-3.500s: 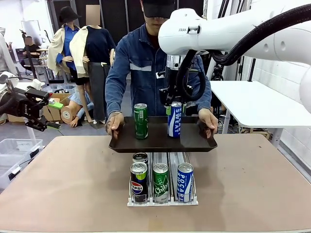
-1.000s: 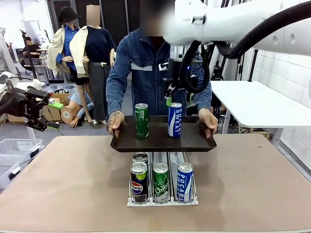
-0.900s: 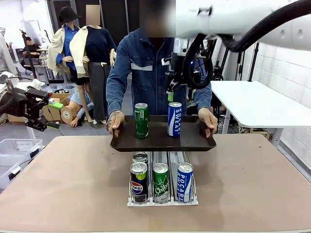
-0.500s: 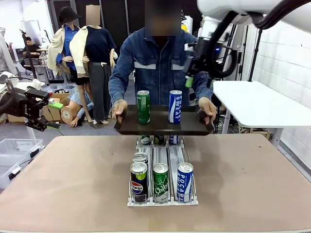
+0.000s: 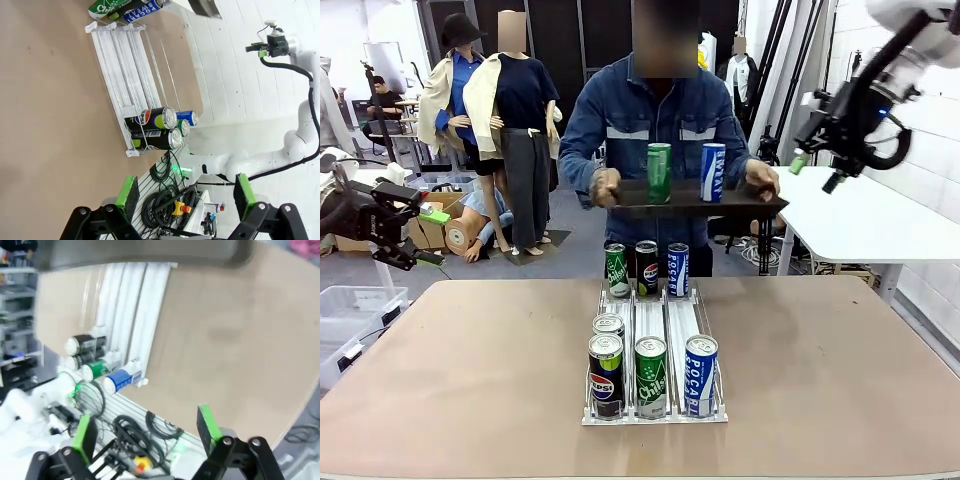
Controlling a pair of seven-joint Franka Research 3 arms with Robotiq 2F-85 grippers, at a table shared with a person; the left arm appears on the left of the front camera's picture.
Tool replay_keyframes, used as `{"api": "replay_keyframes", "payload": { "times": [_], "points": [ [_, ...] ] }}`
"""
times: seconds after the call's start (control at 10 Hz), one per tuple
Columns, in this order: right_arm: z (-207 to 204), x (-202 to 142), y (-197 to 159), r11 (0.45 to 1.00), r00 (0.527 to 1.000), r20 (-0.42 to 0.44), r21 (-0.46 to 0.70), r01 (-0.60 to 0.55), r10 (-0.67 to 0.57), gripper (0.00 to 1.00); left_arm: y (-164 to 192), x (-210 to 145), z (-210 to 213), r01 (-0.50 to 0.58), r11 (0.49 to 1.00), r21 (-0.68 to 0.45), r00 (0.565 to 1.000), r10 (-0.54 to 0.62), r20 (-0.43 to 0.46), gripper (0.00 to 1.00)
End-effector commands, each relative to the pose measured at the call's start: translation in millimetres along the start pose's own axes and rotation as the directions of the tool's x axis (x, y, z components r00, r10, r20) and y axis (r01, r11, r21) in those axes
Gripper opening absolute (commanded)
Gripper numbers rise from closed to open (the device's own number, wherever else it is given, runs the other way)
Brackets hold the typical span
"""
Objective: Retrieve and hand over the desired beverage to the person.
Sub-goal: Place the picked can on the Handle tray extended by the person.
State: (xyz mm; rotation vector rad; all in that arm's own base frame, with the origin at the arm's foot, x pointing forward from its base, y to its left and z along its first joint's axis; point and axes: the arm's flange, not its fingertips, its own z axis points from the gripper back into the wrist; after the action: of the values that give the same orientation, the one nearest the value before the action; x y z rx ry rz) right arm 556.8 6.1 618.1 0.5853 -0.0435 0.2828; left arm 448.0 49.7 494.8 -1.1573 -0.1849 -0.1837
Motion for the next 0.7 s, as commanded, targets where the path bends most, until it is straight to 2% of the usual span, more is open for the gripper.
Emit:
{"api": "replay_keyframes", "payload": {
  "times": [0.0, 0.2, 0.3, 0.4, 0.6],
  "points": [
    [-7, -42, -36, 0.986, 0.998, 0.067, 0.167, 0.004, -0.016, 1.00, -2, 0, 1, 0.004, 1.000, -0.001, 1.000, -0.004, 0.005, 1.00],
    [-11, -75, -76, 0.941, 0.991, 0.135, 0.336, -0.047, 0.001, 1.00, -2, 0, 1, 0.004, 1.000, -0.001, 1.000, -0.004, 0.005, 1.00],
    [-16, -91, -96, 0.894, 0.979, 0.205, 0.438, -0.094, 0.002, 1.00, -2, 0, 1, 0.004, 1.000, -0.001, 1.000, -0.004, 0.005, 1.00],
    [-24, -107, -114, 0.841, 0.961, 0.277, 0.525, -0.131, -0.024, 1.00, -2, 0, 1, 0.004, 1.000, -0.001, 1.000, -0.004, 0.005, 1.00],
    [-36, -129, -142, 0.770, 0.932, 0.346, 0.623, -0.140, -0.110, 1.00, -2, 0, 1, 0.004, 1.000, -0.001, 1.000, -0.004, 0.005, 1.00]
  ]
}}
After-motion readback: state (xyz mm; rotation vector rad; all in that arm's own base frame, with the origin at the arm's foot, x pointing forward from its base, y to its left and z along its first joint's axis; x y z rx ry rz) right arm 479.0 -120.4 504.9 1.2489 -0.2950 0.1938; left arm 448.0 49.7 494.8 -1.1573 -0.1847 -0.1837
